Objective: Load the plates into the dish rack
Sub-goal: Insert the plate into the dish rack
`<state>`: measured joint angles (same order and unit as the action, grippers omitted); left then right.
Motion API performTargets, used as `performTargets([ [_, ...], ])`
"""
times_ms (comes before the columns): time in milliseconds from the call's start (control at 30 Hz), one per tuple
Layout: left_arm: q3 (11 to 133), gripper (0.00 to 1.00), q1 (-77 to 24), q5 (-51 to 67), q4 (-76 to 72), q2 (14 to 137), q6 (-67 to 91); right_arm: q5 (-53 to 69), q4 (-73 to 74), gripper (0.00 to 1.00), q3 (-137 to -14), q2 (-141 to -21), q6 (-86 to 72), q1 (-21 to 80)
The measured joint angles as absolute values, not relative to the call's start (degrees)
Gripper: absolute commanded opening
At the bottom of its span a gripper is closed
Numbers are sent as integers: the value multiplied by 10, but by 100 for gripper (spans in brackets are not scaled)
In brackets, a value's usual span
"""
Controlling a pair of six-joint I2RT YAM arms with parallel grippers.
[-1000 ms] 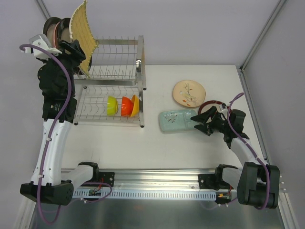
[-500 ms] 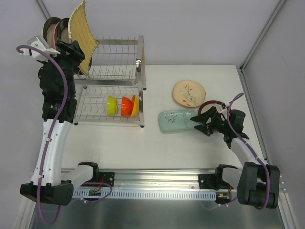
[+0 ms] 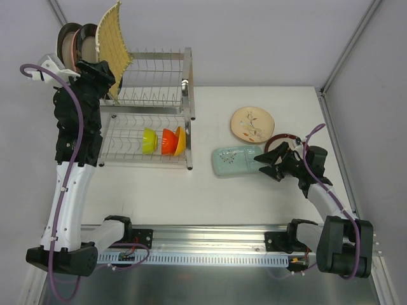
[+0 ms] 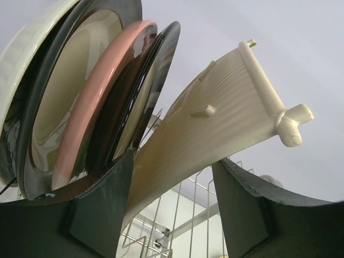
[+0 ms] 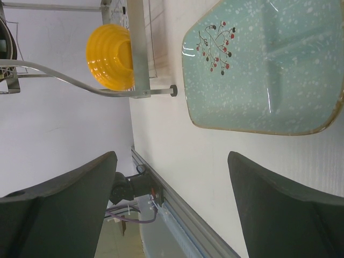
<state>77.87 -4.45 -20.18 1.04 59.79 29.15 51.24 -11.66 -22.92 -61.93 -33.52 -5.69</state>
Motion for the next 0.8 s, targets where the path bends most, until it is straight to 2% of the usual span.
performTargets([
  [167, 779, 53, -44, -205, 23, 595, 297, 512, -116, 89, -229, -618, -335, -57],
  [200, 779, 47, -44, -207, 25, 595, 298, 512, -116, 89, -229, -618, -335, -57],
  [233, 779, 45, -44, -209, 27, 595, 300, 512, -116, 89, -229, -618, -335, -56],
  [467, 779, 43, -40, -220, 38, 593, 316, 512, -116, 89, -229, -618, -334, -55],
  [800, 778, 66, -41, -220, 40, 582, 342, 512, -116, 89, -229, -616, -334, -54],
])
